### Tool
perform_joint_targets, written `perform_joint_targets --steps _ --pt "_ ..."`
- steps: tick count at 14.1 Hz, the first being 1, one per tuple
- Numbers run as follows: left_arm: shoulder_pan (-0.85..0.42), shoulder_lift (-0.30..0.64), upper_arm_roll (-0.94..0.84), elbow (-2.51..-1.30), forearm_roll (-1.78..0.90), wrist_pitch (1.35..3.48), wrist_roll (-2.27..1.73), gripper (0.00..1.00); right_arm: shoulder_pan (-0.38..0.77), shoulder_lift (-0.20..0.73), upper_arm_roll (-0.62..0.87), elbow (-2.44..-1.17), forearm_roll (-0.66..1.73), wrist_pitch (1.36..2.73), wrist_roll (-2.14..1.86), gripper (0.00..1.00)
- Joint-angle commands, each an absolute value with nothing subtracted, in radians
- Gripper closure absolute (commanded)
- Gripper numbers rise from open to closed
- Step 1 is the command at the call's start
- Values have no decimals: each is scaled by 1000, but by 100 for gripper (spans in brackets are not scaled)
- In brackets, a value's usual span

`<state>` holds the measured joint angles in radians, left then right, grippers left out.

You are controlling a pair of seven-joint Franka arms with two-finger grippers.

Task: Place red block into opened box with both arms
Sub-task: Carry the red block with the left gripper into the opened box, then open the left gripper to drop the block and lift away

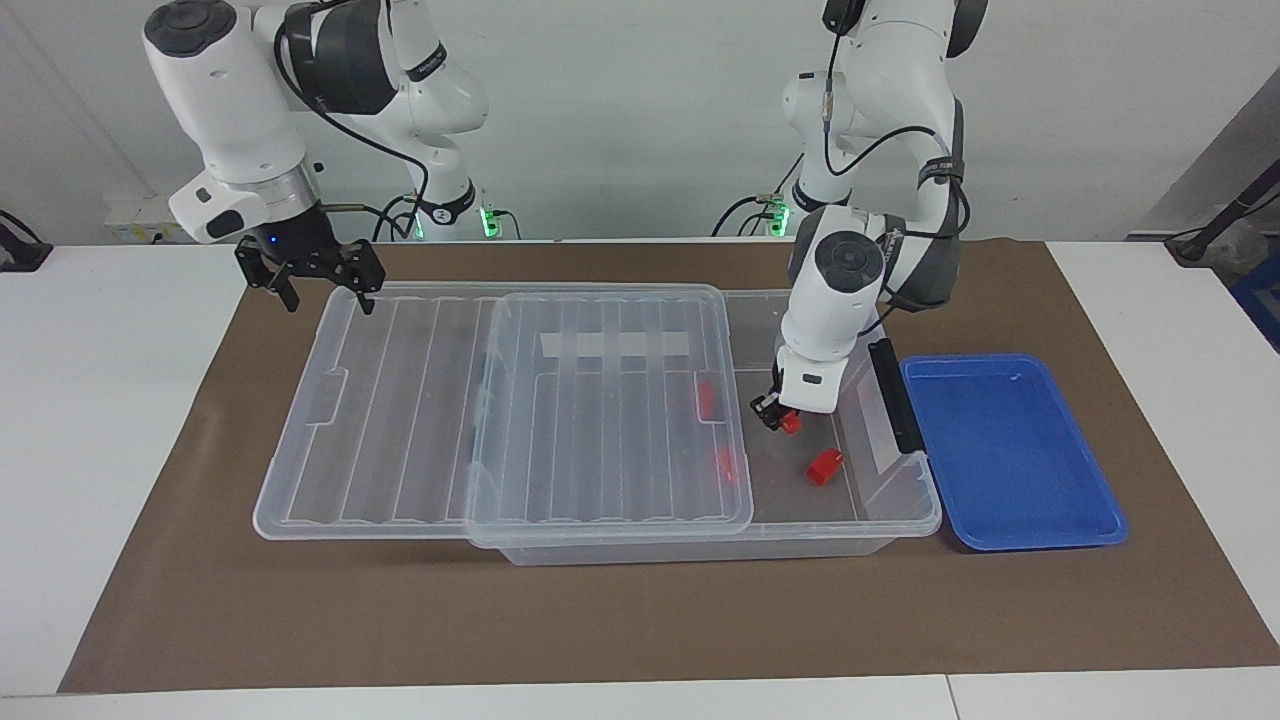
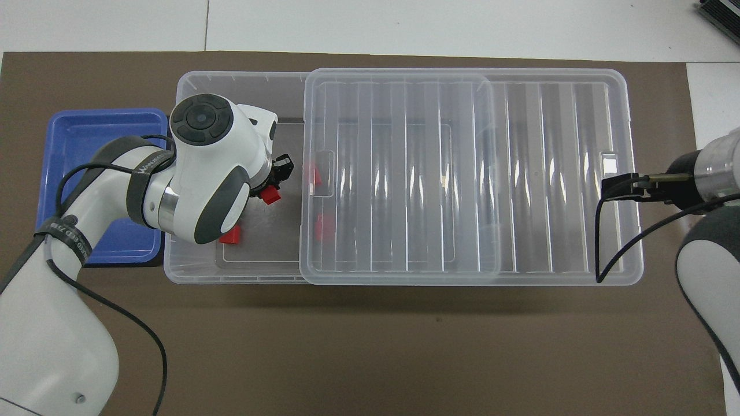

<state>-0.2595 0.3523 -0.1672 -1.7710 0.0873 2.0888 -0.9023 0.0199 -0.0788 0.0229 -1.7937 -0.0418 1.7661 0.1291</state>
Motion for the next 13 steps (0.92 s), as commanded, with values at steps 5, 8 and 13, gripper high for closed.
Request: perform_joint_targets --steps 5,8,13 --pt "-267 314 -150 -1954 146 2261 -905 100 17 17 29 -1560 -61 1568 201 0" --pt "-259 310 -147 -2002 146 2325 -900 100 8 15 28 -1575 -54 1575 193 0" --pt "-258 313 -141 -1964 146 2287 -893 0 -31 3 26 -1603 -45 1578 186 0"
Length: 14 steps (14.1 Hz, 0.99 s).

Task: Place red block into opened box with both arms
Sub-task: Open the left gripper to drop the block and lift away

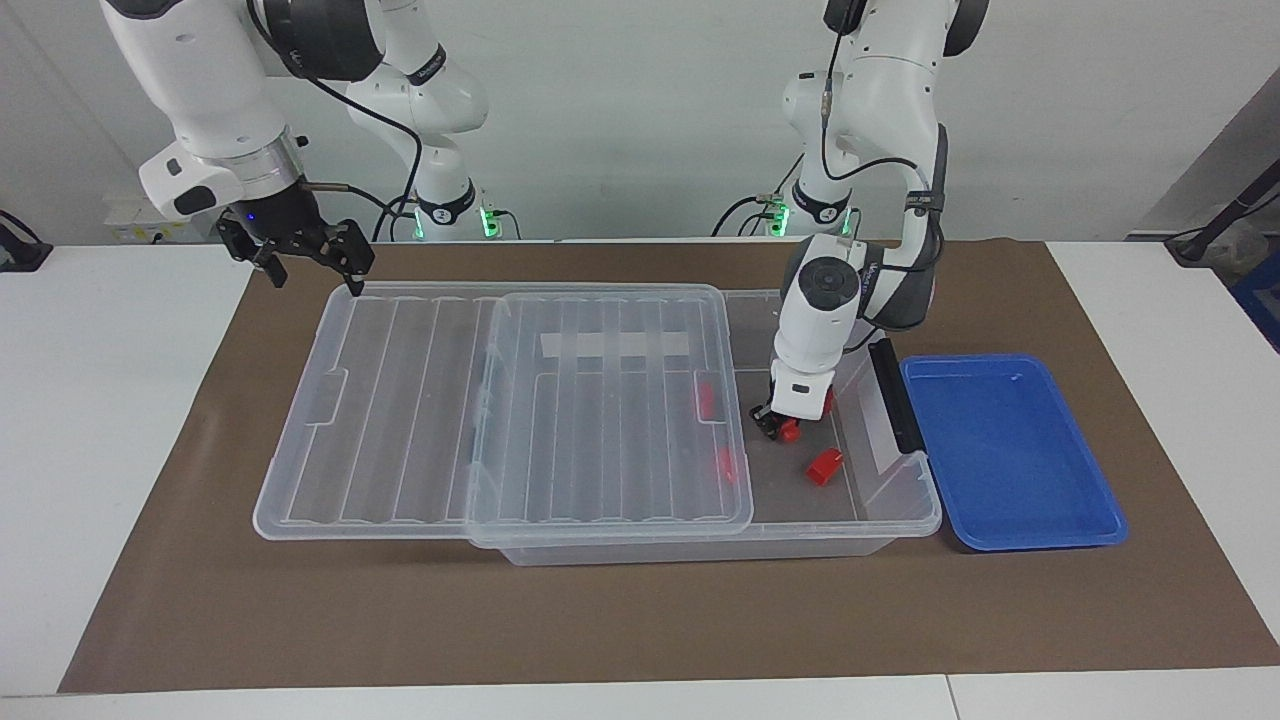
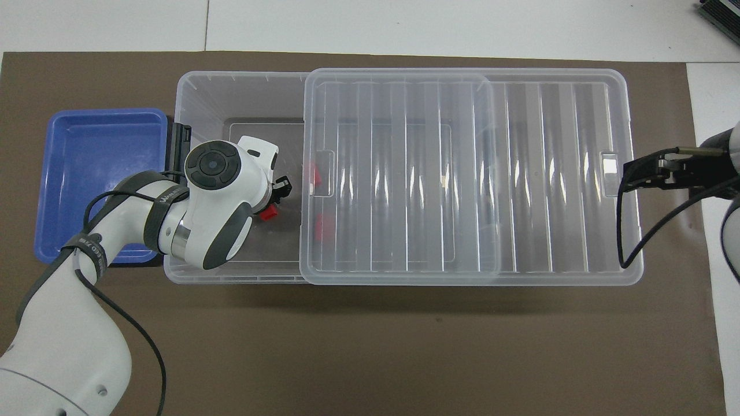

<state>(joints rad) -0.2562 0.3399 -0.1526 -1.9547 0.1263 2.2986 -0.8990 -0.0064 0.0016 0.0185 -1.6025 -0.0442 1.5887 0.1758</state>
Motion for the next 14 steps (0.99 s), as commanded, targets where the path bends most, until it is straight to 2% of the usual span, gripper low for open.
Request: perform_joint_targets --steps 1,3,4,5,7,10,14 --pt "-256 313 -141 -1930 146 2237 -888 0 -37 3 26 -1603 -44 1583 187 0" --pt "-221 310 -143 -1808 138 2079 -873 0 -38 3 25 -1609 -44 1597 190 0" --pt "-194 308 -149 -1728 129 1978 -864 0 -43 3 20 -1611 -44 1604 187 4" --pt "-183 302 -150 -1659 115 1880 -842 0 -57 3 21 -1614 -44 1608 186 20" --pt "-166 276 -143 -1541 97 1690 -729 0 -72 -6 20 -1646 -44 1646 138 100" --pt "-89 218 -135 -1450 97 1488 -513 0 -101 -21 18 -1715 -44 1753 133 100" --pt "-49 95 -135 -1474 89 1416 -425 0 -138 -20 20 -1810 -43 1896 108 100"
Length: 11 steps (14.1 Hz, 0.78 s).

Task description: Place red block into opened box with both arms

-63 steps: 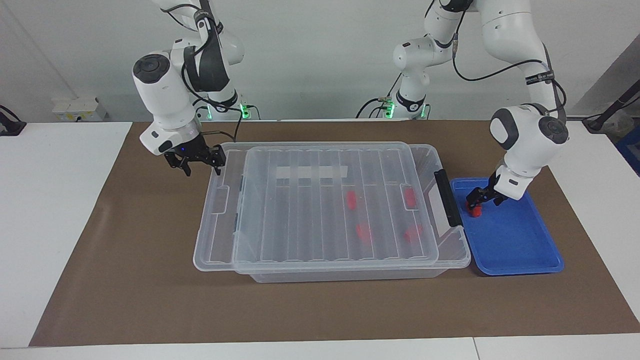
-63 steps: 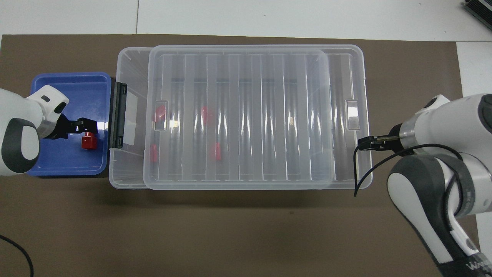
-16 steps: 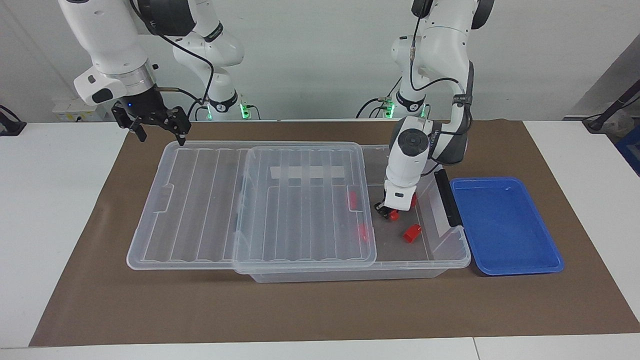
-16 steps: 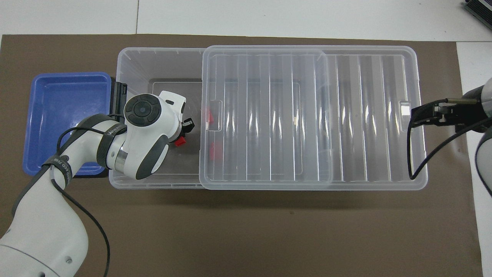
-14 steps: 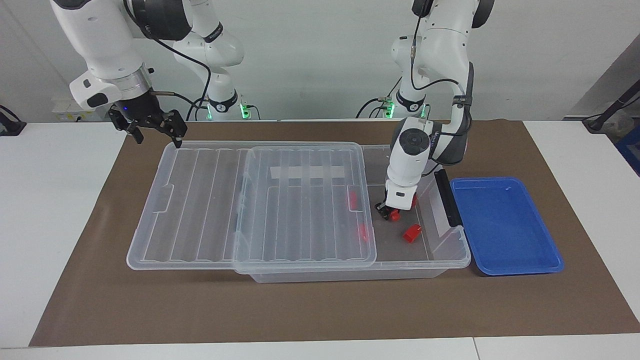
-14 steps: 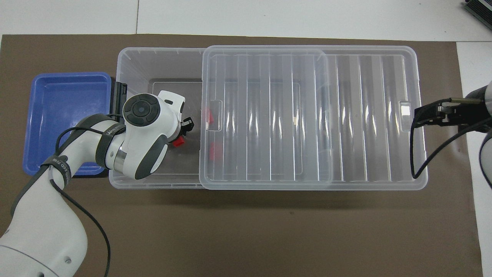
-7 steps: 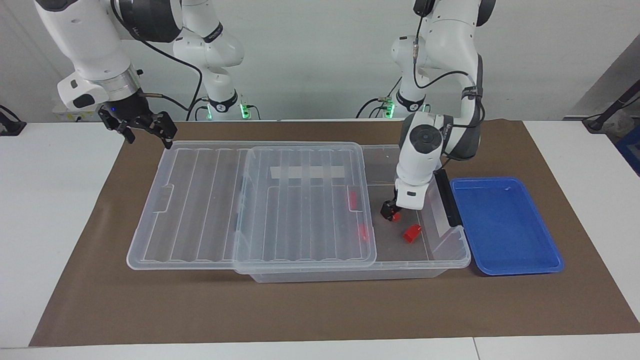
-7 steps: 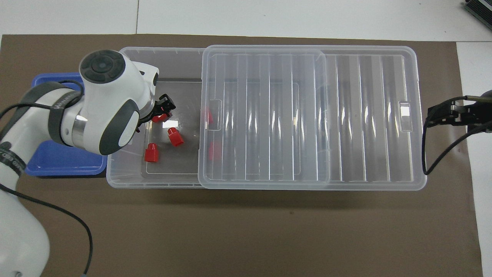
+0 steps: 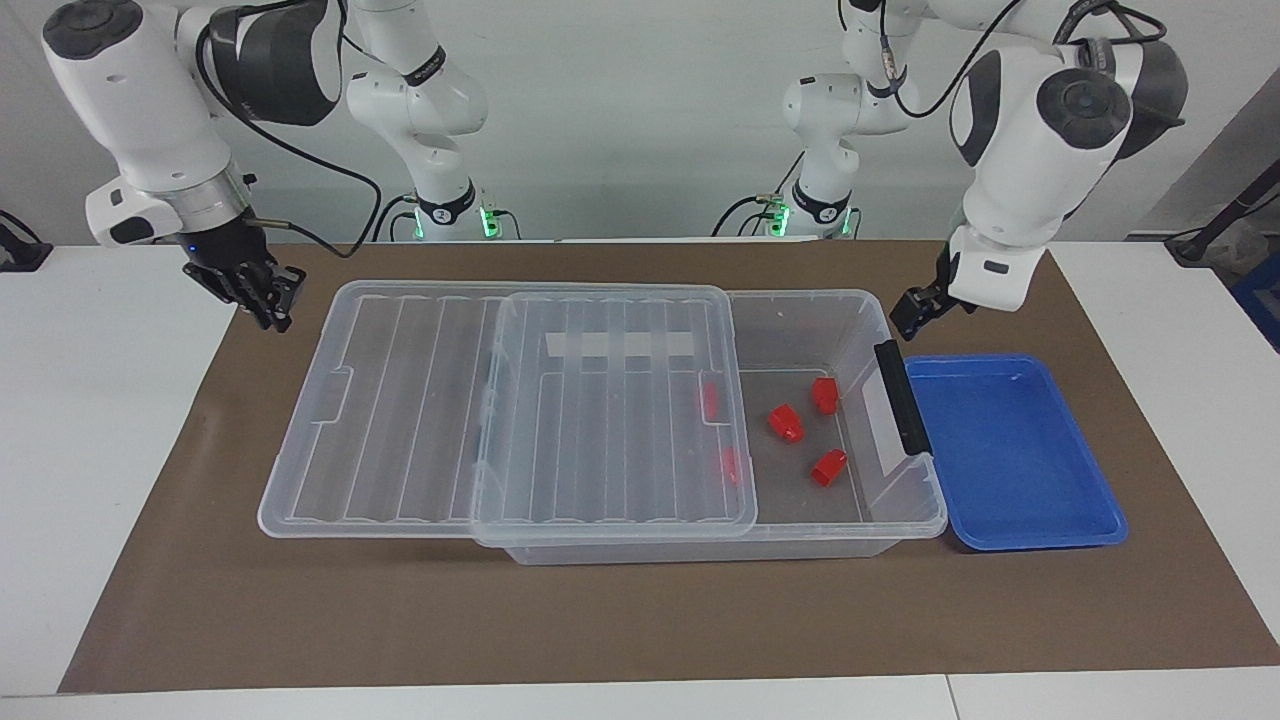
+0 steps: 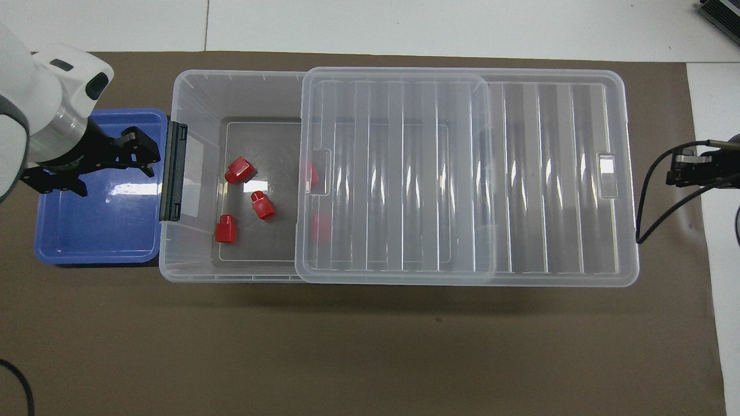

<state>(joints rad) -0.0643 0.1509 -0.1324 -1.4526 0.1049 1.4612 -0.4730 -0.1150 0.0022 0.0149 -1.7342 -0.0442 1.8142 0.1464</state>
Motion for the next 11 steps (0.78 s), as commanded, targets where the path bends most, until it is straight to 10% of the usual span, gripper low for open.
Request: perform_joint_targets --steps 1,11 --pt "-29 63 -133 -1474 89 1378 -351 0 -138 -20 18 -1842 -43 1939 85 100" --pt "92 -35 -147 -1552 89 1401 121 0 -184 -8 20 -1971 -43 2112 71 100"
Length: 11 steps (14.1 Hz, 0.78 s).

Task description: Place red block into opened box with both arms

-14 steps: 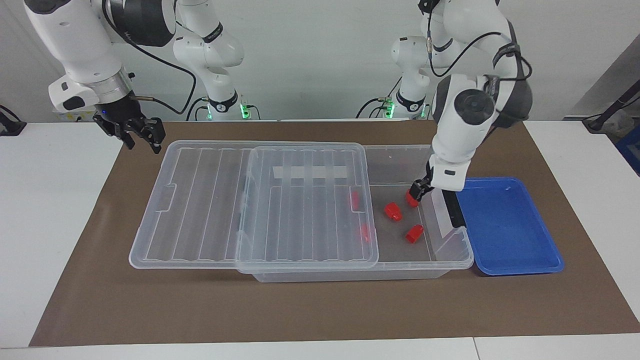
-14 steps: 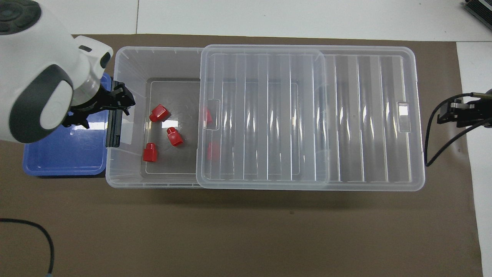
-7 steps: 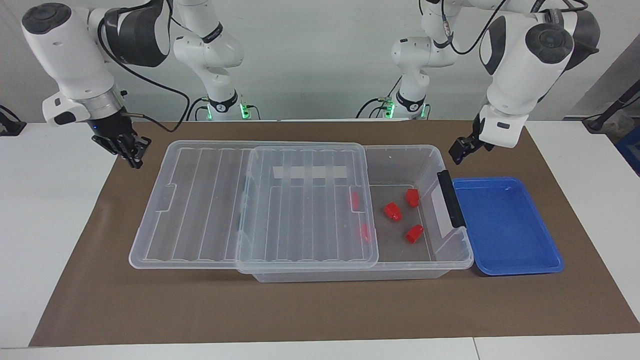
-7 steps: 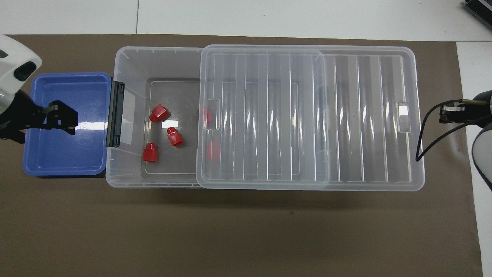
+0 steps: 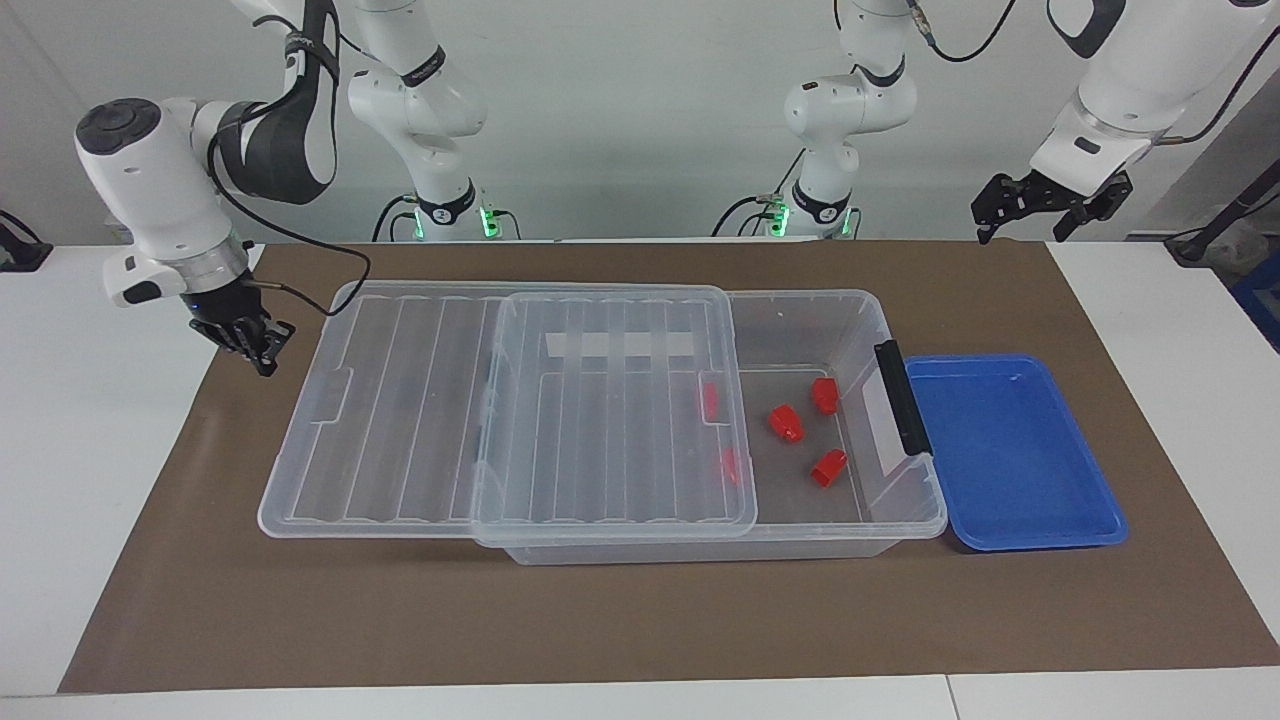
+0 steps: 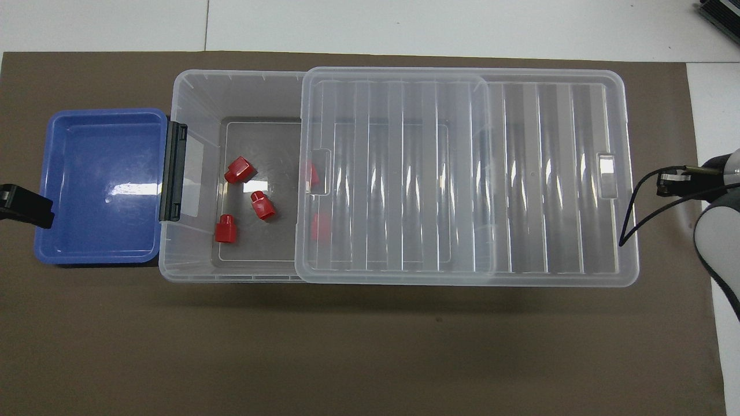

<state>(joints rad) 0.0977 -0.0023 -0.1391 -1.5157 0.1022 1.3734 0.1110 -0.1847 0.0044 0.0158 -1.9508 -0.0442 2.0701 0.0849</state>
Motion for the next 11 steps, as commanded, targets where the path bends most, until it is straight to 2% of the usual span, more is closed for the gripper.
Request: perform_joint_targets --steps 1,8,11 --pt "89 -35 -150 -1557 89 1399 121 0 -176 -5 20 -1973 -44 2118 69 100" --pt "103 -44 -140 -1554 18 1410 118 0 -175 11 21 -1973 -41 2123 32 100" --pt "103 -49 -140 -1563 17 1426 118 0 -167 21 21 -1973 47 2125 19 100"
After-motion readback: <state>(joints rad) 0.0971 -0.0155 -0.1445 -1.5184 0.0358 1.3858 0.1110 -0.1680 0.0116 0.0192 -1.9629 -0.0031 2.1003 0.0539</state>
